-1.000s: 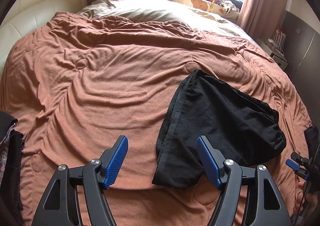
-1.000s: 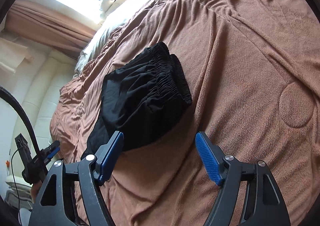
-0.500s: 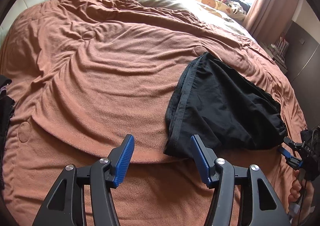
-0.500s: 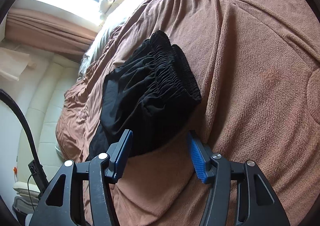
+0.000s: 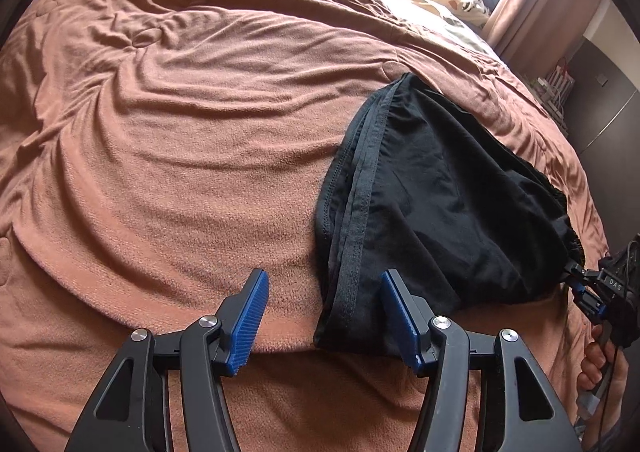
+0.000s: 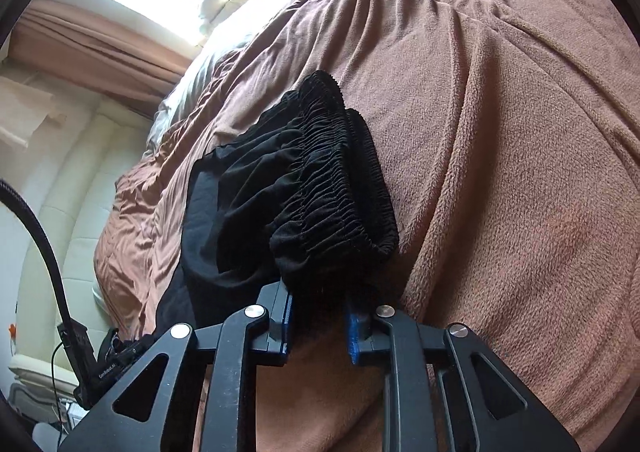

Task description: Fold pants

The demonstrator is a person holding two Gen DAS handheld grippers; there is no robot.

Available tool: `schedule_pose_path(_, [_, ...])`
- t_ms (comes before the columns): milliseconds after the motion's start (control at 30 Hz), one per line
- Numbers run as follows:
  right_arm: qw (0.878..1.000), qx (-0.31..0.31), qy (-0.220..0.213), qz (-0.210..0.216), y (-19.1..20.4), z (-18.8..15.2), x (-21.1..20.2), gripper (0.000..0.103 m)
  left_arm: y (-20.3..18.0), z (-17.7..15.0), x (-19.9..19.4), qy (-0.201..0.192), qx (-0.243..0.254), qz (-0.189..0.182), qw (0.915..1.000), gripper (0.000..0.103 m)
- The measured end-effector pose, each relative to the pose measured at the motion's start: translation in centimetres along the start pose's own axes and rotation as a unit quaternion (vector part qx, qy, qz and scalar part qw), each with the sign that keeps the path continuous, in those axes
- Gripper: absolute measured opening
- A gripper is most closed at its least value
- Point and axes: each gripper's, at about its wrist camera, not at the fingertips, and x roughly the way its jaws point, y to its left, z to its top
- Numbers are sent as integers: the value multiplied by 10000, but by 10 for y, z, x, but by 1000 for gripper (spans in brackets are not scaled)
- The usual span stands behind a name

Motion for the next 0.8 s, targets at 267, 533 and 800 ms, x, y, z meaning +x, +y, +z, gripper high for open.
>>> schedule_pose_path(267, [9996, 108, -234, -91, -6, 0, -6, 17, -7, 1, 30, 223, 31, -113, 9997, 61])
schedule_pose_path(533, [9998, 73, -150, -113, -7, 2, -3, 17, -11, 3, 43, 157, 7, -300, 9994, 34])
schedule_pose_path(800, [9998, -29, -181, -93, -2, 4, -6, 16, -12, 7, 16, -145, -177, -507, 9985, 7])
